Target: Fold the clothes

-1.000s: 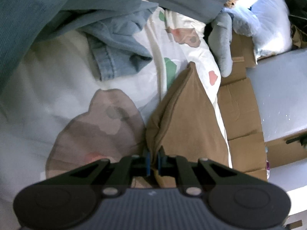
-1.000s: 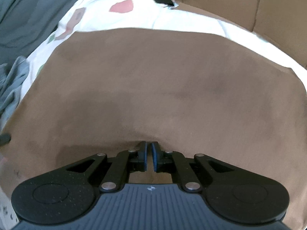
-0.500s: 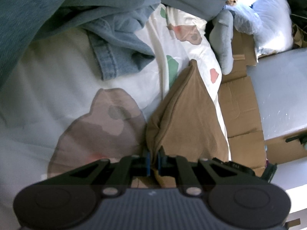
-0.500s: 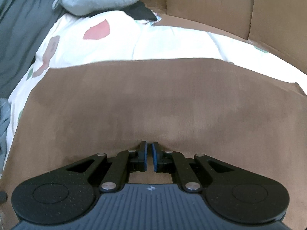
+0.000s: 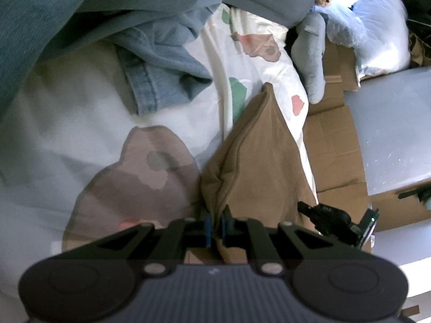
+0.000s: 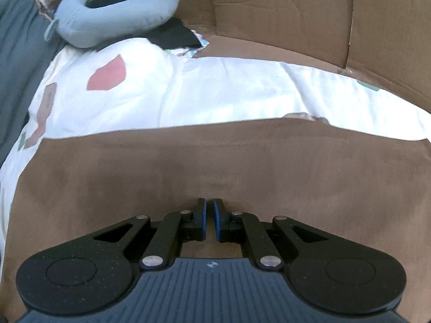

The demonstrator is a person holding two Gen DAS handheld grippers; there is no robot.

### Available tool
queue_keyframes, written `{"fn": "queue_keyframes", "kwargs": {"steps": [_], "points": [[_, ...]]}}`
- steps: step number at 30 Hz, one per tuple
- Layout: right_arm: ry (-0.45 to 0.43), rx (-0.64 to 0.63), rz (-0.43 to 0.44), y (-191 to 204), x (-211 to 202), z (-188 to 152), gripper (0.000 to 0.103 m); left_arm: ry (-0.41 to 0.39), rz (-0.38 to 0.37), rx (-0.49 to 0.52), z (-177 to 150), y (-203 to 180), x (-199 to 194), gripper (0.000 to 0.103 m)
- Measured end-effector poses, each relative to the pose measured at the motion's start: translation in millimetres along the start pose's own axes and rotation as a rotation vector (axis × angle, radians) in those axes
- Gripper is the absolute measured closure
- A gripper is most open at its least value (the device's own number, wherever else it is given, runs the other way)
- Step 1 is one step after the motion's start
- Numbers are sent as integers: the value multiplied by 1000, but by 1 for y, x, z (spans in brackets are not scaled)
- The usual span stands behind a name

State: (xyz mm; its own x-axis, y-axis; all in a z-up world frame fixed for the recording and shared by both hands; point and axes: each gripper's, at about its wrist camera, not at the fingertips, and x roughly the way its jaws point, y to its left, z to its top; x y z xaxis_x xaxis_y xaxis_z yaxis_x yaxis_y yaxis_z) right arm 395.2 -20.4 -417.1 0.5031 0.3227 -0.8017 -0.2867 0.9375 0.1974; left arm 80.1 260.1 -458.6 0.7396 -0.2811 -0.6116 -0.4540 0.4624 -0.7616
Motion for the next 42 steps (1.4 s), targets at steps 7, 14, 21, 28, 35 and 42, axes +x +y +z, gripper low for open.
{"fn": "queue_keyframes", "kwargs": {"steps": [7,14,21,28,35,42], "points": [[-12,25,-1,-3,15,24,91,3,-15,6,2,0,0,96],[-16,34,26,-5,2,36,71,-16,-17,33,-1,-16,-6,96],[-62,-33,83,-12,-69,32,58,-37,-78,90,2,-50,-15,96],[-20,-53,134,-16,-124,-10,58,-25,-87,132,4,-93,-15,96],[3,-131,220,0,-162,-48,57,40,-107,223,5,-149,-8,96],[-12,-250,320,37,-196,-70,57,74,-81,256,0,-173,2,96]]}}
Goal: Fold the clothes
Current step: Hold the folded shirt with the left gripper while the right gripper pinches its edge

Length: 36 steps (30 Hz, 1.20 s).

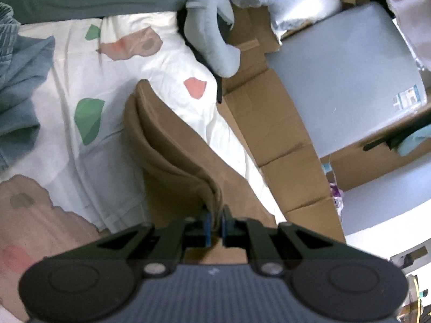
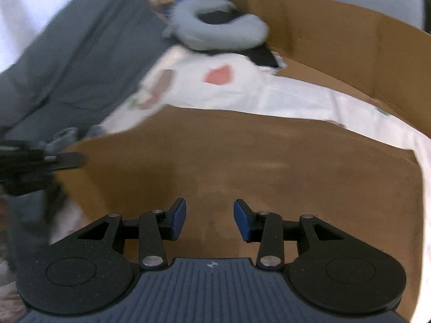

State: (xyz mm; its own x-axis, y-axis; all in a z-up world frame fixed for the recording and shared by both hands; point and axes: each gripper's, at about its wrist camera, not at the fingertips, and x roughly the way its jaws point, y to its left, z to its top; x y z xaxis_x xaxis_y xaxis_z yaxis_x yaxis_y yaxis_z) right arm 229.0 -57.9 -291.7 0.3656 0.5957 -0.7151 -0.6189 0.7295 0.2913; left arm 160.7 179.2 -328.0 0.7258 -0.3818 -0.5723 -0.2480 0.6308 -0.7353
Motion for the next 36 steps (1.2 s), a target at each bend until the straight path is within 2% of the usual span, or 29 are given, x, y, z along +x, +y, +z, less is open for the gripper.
{"fn": "queue_keyframes", "kwargs": {"steps": [3,5,7,11,19,27,30,34,36], "points": [[-13,-66,44,21,-4,4,57,6,17,-4,2,-4,2,96],[-15,-111,66,36,-4,6,53,10,18,-14,3,-4,2,96],[-13,-152,91,51,-1,5,49,9,14,-36,3,-2,3,96],[-19,-238,121,79,11,2,47,13,-5,-104,2,3,9,95],[-43,-359,72,116,33,1,47,9,-68,-173,3,13,10,95],[-73,-466,-57,157,60,3,47,-5,-94,-206,8,20,4,95],[-82,-507,-101,168,69,4,51,-4,-148,-248,11,31,1,95],[-92,-545,-181,177,79,7,71,3,-166,-282,10,41,-1,95],[-93,-570,-201,180,83,7,74,6,-175,-290,9,43,-1,95]]}}
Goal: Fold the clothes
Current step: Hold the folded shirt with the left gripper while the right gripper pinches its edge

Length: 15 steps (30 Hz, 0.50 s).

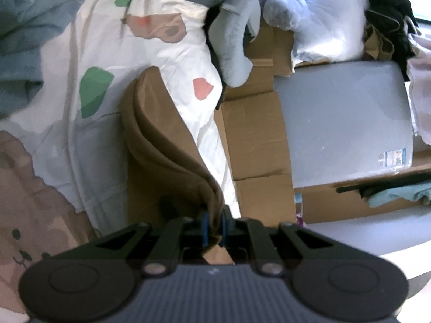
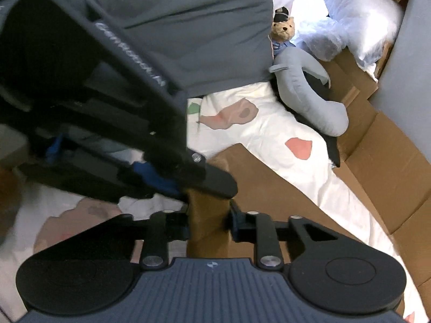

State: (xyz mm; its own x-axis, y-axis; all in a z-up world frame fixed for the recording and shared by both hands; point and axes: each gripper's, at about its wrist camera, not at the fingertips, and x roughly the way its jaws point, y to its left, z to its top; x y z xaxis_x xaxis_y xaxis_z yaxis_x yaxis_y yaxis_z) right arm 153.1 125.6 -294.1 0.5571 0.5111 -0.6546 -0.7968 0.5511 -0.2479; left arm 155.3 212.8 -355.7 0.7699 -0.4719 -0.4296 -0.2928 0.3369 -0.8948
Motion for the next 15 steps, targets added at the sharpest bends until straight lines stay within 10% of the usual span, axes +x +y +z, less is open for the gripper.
{"fn": "queue_keyframes", "kwargs": {"steps": [5,8,15], "points": [[2,-35,-12,3,5,2,97,-35,-30,15,10,1,-16,84],[11,-21,11,-2,4,1,98,-83,-7,45,22,5,-28,48],[19,8,24,-7,3,-1,98,-79,62,24,44,35,-8,32]]}}
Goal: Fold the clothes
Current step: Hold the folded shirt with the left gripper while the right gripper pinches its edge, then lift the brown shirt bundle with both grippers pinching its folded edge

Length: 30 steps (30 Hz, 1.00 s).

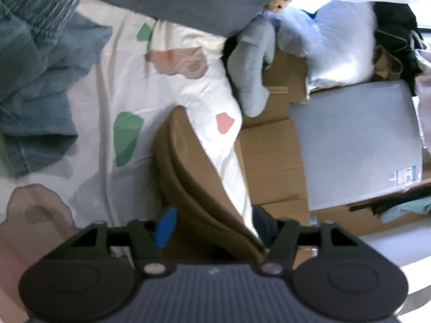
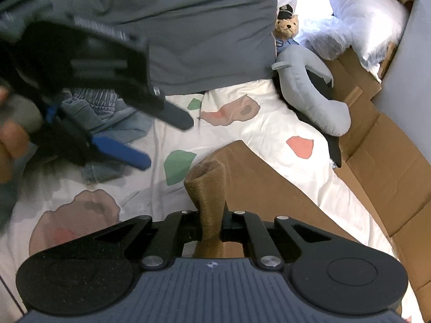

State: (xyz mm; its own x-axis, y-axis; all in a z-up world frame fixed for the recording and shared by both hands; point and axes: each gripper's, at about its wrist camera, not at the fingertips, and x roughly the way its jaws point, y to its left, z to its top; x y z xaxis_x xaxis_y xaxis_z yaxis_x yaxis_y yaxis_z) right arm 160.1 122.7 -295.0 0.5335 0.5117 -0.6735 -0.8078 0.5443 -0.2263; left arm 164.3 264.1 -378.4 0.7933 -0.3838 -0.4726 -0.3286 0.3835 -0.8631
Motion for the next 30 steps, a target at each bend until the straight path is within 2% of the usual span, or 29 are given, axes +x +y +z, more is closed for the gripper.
{"fn": "queue_keyframes", "kwargs": {"steps": [7,11,15,18,20,24,28,30], "points": [[6,14,13,1,-3,-2,98,16,-9,3,14,25,38,30],[14,11,24,3,-2,-4,98,13,11,13,24,35,57,30],[18,11,34,5,-1,-5,98,43,51,43,41,39,79,31],[21,11,42,6,0,-6,98,61,54,56,52,40,92,33],[22,15,45,5,0,-6,98,61,68,54,57,42,98,38],[22,24,43,4,-1,-5,98,78,80,56,66,43,112,41],[24,34,41,4,-2,-6,98,98,86,48,72,47,123,50],[27,39,43,3,-2,-7,98,108,78,51,75,45,127,64]]}}
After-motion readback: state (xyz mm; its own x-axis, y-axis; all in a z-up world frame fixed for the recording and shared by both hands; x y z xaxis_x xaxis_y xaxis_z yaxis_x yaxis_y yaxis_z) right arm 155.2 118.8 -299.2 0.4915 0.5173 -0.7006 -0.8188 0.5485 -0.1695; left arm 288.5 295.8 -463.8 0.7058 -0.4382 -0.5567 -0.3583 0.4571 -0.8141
